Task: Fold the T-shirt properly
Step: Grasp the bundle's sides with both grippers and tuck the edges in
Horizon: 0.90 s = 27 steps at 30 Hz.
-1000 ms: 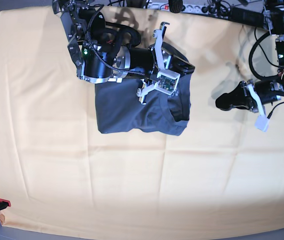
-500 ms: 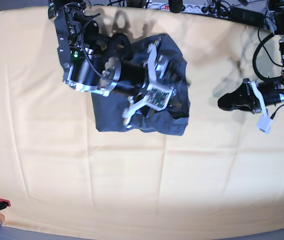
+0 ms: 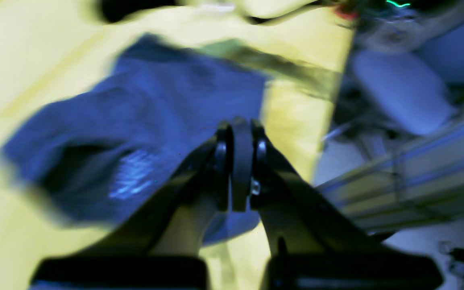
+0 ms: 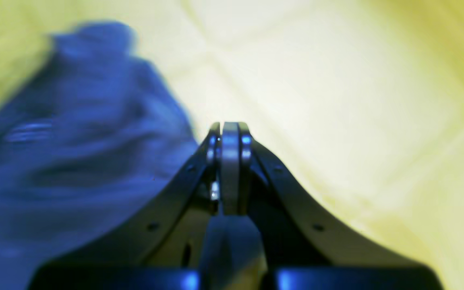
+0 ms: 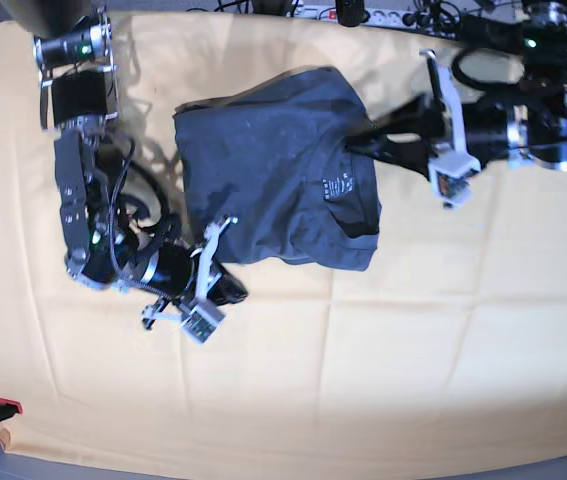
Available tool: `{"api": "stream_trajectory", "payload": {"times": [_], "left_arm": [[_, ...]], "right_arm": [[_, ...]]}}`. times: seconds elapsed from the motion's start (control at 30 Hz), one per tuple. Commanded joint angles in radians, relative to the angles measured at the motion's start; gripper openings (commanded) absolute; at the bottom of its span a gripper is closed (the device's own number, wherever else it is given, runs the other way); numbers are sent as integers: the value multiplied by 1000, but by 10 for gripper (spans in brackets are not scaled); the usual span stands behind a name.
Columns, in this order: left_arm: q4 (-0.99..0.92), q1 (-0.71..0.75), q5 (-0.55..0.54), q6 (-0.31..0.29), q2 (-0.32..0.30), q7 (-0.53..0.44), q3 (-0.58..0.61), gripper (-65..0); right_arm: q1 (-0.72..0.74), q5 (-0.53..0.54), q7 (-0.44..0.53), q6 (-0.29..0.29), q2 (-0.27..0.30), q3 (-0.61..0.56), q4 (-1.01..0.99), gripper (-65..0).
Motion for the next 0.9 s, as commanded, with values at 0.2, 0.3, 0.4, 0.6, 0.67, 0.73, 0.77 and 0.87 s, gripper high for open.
{"api": "stream_trajectory", "payload": {"times": [0.2, 0.3, 0.4, 0.6, 0.67, 0.73, 0.77, 0.87], "left_arm": [[10, 42, 387, -4, -8, -132, 241, -650], [10, 43, 515, 50, -8, -166, 296, -650], [9, 43, 515, 31, -8, -167, 340, -650], [-55, 48, 702, 49, -11, -267, 429, -650], [-82, 47, 754, 67, -11, -303, 442, -650], [-110, 47, 776, 66, -11, -318, 443, -650], [-123, 44, 783, 66, -11, -319, 443, -650], [-172, 17, 821, 81, -11, -338, 443, -650]], "right_arm": [[158, 24, 5, 5, 14, -42, -192, -650], [165, 20, 10, 5, 32, -101, -266, -650], [165, 6, 10, 5, 42, -146, -314, -650], [154, -5, 6, 5, 48, -195, -340, -650], [154, -5, 2, 5, 49, -195, -340, -650], [154, 2, 2, 5, 59, -195, -340, -650], [154, 16, 0, 5, 64, -195, -339, -650], [154, 94, -58, 5, 91, -195, -339, -650]]}}
